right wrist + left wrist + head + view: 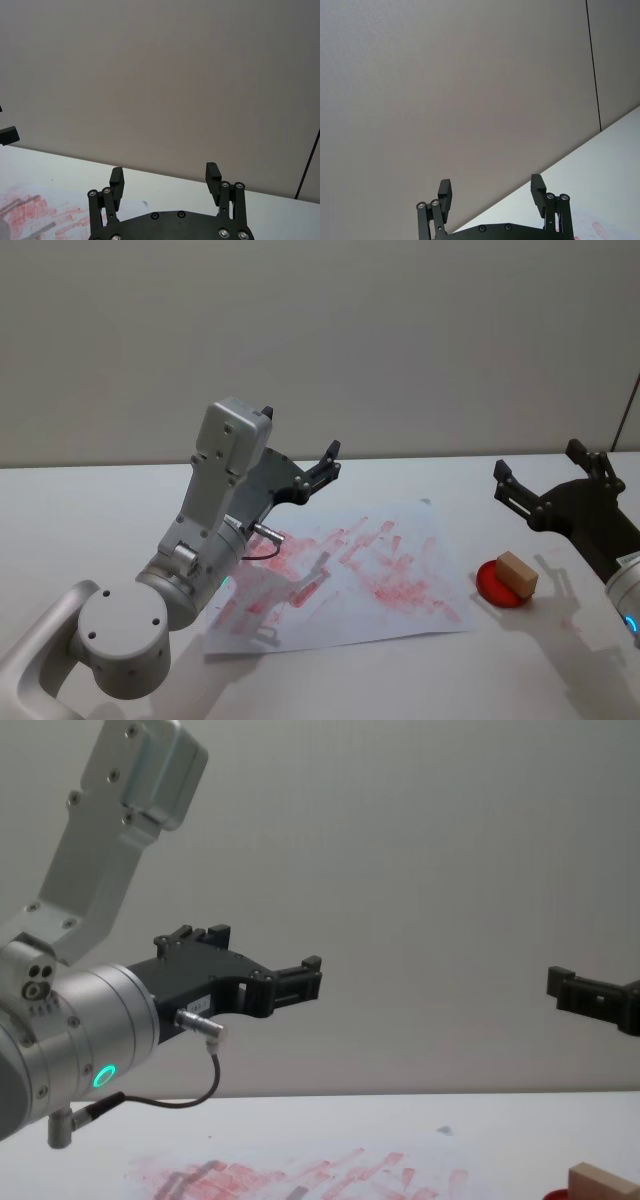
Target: Use the one hand to pick up the stamp and affix it onto the A4 paper.
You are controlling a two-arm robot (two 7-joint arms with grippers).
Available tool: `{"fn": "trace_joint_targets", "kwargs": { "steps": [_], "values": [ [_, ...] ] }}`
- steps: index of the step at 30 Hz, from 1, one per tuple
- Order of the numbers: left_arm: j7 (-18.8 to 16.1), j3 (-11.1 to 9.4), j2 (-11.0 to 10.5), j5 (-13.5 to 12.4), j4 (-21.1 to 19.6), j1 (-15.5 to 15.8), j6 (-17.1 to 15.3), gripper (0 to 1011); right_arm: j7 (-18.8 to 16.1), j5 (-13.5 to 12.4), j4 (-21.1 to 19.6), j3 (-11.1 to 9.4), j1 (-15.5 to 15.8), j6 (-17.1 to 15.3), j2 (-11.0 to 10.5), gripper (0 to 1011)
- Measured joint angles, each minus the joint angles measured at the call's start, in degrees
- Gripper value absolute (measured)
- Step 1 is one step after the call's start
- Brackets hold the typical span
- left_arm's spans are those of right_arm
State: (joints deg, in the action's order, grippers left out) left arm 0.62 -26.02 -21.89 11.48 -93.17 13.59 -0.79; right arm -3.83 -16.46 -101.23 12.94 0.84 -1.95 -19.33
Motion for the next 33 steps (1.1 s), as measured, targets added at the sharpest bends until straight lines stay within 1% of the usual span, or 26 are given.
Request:
{"fn": "trace_joint_targets", "kwargs": {
  "steps": [9,13,21,24,26,27,28,33],
  "values": [
    [0.0,0.0,0.0,0.0,0.0,0.0,0.0,1001,0.0,0.0,-0.2,-0.2,0.4,-0.4,-0.3,1001],
    [0.0,0.0,0.0,0.0,0.0,0.0,0.0,1001,0.2,-0.3,-0.9,-0.4,1.1,-1.6,-0.9,1001],
    [0.0,0.0,0.0,0.0,0.0,0.0,0.0,1001,0.5,-1.0,-2.3,-1.1,2.8,-5.6,-2.4,1001],
    [0.0,0.0,0.0,0.0,0.0,0.0,0.0,1001,0.5,-1.1,-2.6,-1.3,3.4,-8.1,-3.1,1001],
    [0.0,0.0,0.0,0.0,0.0,0.0,0.0,1001,0.5,-1.1,-2.6,-1.3,3.6,-9.7,-3.4,1001],
    [0.0,0.0,0.0,0.0,0.0,0.0,0.0,1001,0.5,-1.1,-2.6,-1.3,3.6,-9.7,-3.4,1001],
    [0.0,0.0,0.0,0.0,0.0,0.0,0.0,1001,0.4,-1.1,-2.6,-1.4,3.6,-10.8,-3.5,1001],
    [0.0,0.0,0.0,0.0,0.0,0.0,0.0,1001,-0.4,-0.6,-1.8,-1.4,3.3,-13.5,-3.6,1001]
  ]
}}
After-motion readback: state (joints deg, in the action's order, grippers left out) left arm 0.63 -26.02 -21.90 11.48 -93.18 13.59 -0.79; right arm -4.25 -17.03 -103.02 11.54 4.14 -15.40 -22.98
